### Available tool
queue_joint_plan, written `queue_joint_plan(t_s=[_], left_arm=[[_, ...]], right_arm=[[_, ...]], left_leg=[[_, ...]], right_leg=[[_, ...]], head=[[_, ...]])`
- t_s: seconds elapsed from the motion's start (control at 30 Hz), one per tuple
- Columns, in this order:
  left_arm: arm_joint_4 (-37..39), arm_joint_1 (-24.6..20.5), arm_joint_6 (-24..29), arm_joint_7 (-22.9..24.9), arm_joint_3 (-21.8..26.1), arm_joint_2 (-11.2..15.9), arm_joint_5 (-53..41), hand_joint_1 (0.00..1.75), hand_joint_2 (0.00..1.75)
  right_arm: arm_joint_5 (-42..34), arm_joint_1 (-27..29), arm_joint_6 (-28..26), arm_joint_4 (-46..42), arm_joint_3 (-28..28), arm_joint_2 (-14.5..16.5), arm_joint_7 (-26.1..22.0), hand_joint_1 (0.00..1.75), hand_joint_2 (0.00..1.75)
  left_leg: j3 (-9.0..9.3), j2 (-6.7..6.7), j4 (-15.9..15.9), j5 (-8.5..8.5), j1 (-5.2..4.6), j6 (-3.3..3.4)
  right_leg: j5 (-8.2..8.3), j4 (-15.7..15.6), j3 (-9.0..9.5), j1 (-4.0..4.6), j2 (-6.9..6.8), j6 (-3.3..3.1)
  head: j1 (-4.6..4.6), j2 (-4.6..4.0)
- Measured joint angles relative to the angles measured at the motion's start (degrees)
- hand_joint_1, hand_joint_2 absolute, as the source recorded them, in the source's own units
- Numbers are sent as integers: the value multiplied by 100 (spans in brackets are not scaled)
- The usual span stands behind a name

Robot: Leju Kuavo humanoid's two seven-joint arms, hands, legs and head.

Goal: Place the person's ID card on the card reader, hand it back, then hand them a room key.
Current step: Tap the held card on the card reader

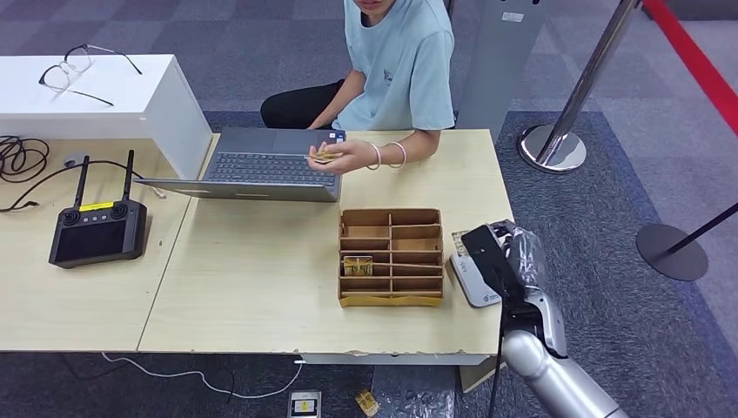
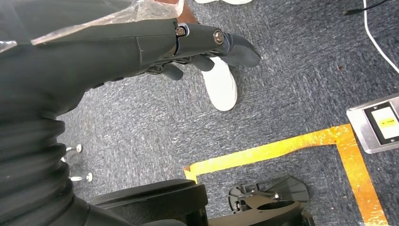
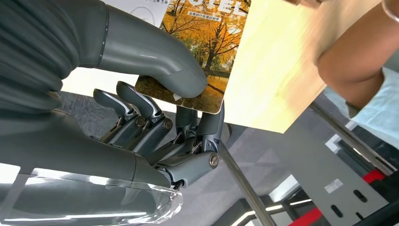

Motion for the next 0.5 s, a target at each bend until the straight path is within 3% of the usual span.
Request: queue_joint_plan(t_s=[0.5], left_arm=[[0, -1, 0, 5, -6, -2, -80, 0, 175]], right_arm=[[343, 149, 2, 160, -260, 8, -8, 175, 175]], left_leg=[[-1, -1, -1, 0, 0, 0]], right_leg=[[0, 0, 0, 0, 0, 0]], head=[[0, 0]])
